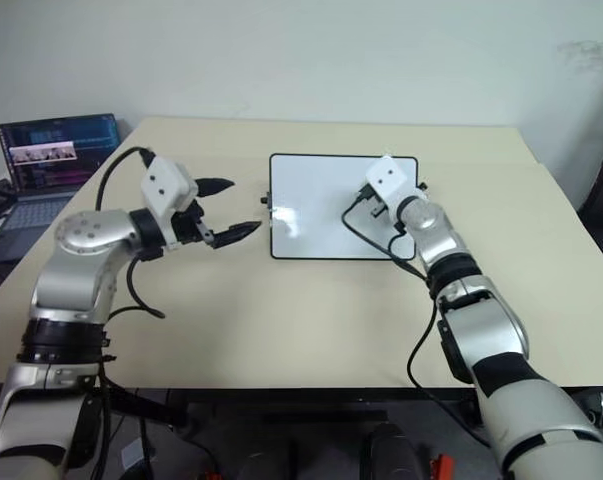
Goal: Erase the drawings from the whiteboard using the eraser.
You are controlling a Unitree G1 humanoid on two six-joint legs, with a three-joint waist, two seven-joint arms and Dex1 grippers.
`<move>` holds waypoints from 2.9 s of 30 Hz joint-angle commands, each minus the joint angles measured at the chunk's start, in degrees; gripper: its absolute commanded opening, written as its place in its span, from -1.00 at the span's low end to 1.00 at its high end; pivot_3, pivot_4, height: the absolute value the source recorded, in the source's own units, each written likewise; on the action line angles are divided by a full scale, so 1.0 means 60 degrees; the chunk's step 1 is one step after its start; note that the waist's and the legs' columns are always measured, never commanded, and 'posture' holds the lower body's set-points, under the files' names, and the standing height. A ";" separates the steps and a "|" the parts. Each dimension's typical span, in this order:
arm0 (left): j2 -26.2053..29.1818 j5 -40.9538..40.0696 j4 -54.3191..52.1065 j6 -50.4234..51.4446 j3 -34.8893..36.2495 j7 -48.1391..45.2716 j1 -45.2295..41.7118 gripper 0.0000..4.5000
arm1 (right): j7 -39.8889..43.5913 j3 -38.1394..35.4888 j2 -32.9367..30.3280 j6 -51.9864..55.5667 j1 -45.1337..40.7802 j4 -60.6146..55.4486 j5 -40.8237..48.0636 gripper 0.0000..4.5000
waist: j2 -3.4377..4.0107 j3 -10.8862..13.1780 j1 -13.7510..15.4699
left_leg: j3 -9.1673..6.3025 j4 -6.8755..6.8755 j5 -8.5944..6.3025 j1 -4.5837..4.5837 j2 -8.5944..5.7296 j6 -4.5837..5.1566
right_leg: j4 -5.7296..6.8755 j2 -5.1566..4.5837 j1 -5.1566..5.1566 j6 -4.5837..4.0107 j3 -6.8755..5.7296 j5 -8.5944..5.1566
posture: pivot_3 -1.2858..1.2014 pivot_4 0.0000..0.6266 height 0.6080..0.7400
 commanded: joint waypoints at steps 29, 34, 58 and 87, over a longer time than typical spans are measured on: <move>0.0069 0.0019 -0.0085 -0.0200 0.0096 -0.0048 -0.0280 1.00 | 0.2168 0.1258 0.0378 0.0547 0.2892 -0.1067 -0.0820 -0.57 | -0.0102 -0.0145 -0.0254 | -0.0026 -0.0013 -0.0053 0.0017 -0.0013 -0.0083 | -0.0187 -0.0040 -0.0006 -0.0003 -0.0002 -0.0003 | 0.03 -0.52 1.00; 0.0080 0.0000 -0.0099 -0.0177 0.0105 -0.0072 -0.0285 1.00 | 0.3139 0.0953 0.0134 0.1013 0.2788 -0.2846 -0.0297 -0.57 | -0.0087 -0.0117 -0.0212 | -0.0019 -0.0013 -0.0053 0.0014 -0.0018 -0.0082 | -0.0183 -0.0048 -0.0013 -0.0002 -0.0001 -0.0003 | 0.03 -0.52 1.00; 0.0562 -0.0105 0.0181 -0.0146 0.0226 -0.0641 -0.0548 1.00 | 0.6479 -0.0752 -0.4765 0.5638 0.3449 -1.1268 0.1341 -0.57 | 0.0070 0.0023 0.0058 | -0.0008 -0.0019 -0.0101 -0.0529 -0.0016 -0.0084 | -0.0093 -0.0036 -0.0462 0.0080 -0.0061 0.0030 | 0.03 -0.52 1.00; 0.1152 -0.0538 -0.0819 0.0454 0.0562 -0.0921 0.0095 1.00 | 0.5788 -0.1458 -0.4488 0.4128 0.2069 -0.9441 0.2158 -0.57 | 0.0072 0.0024 0.0035 | 0.0006 0.0013 -0.0097 -0.0477 -0.0016 -0.0088 | -0.0002 -0.0034 -0.0445 0.0077 -0.0045 0.0030 | 0.03 -0.52 1.00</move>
